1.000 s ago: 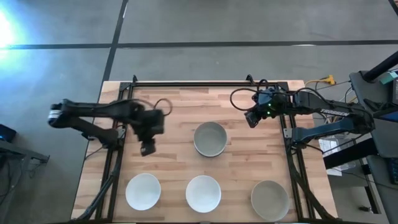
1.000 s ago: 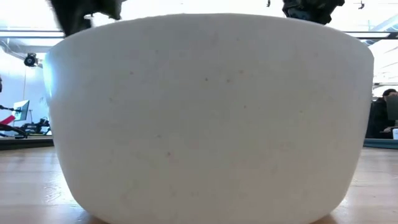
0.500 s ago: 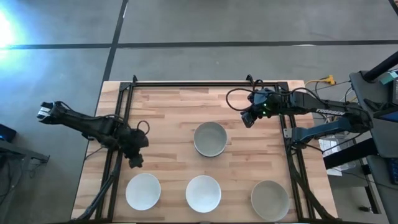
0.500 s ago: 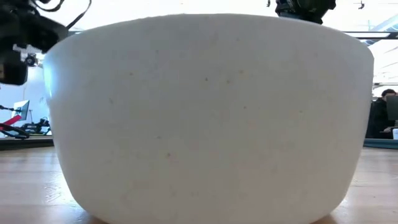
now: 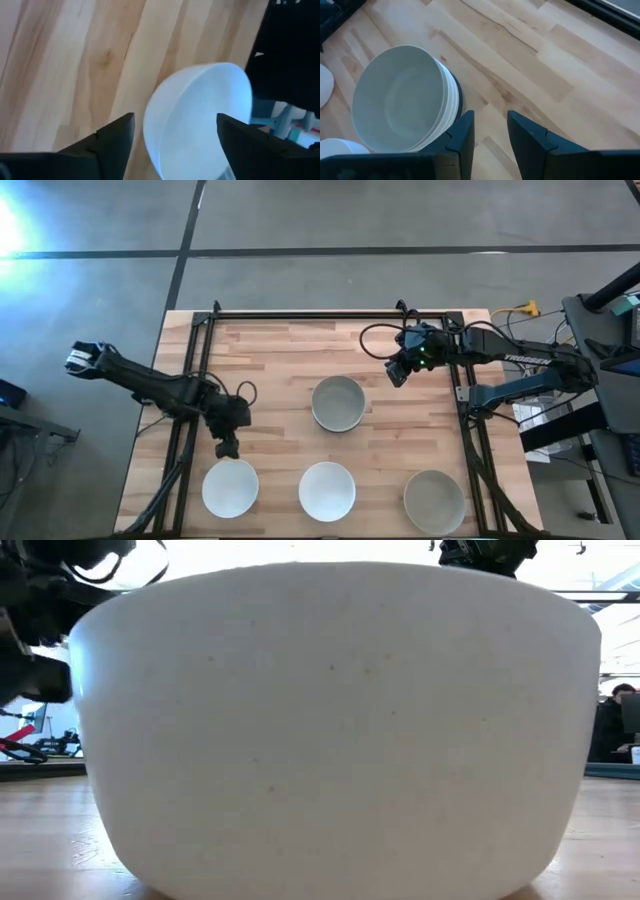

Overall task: Nest bowls inside each other
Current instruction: Stack the white bowl on the gray bowl

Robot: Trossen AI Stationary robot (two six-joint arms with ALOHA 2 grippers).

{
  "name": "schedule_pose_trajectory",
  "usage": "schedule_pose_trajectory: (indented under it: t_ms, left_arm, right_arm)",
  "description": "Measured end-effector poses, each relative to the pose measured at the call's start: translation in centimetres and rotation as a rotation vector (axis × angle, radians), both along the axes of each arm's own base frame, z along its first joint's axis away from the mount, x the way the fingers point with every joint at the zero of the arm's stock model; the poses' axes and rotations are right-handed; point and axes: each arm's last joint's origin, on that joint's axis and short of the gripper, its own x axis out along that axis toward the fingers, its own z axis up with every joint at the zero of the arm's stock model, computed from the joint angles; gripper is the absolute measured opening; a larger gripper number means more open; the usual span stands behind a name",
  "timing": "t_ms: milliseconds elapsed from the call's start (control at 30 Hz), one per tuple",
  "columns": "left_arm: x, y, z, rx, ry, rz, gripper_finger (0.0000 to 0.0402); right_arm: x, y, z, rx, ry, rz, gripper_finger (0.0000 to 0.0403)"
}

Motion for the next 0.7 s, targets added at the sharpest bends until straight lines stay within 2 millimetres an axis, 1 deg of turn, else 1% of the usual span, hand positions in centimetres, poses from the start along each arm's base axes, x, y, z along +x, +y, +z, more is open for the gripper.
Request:
schedule_pose_trajectory:
  t_ms: [100, 233, 333, 433, 600, 700]
  left_arm:
    - [0.8, -0.2, -1.1, 0.029, 0.033, -0.037, 0.0267]
    - [1.5, -0.4, -2.7, 0.052, 0.124, -0.057, 0.0267]
    - [2.0, -0.6, -3.6, 0.044, 0.161, -0.102, 0.0267]
    - [2.6, -0.9, -4.3, 0.015, 0.151, -0.156, 0.0267]
    - [3.4, -1.5, -5.1, 0.009, 0.126, -0.18, 0.0265]
    - [3.4, -1.7, -5.5, 0.021, 0.148, -0.185, 0.0244]
  right_arm:
    - [0.0, 0.0, 0.0, 0.002, -0.002, -0.002, 0.0112]
    - [0.0, 0.0, 0.0, 0.008, -0.004, -0.009, 0.0112]
    - [0.0, 0.0, 0.0, 0.008, -0.003, -0.009, 0.0112]
    - [0.0, 0.0, 0.0, 0.008, -0.003, -0.009, 0.0112]
    - [0.0, 0.0, 0.0, 0.01, -0.003, -0.007, 0.0112]
    - [0.0, 0.0, 0.0, 0.01, -0.002, -0.008, 0.0112]
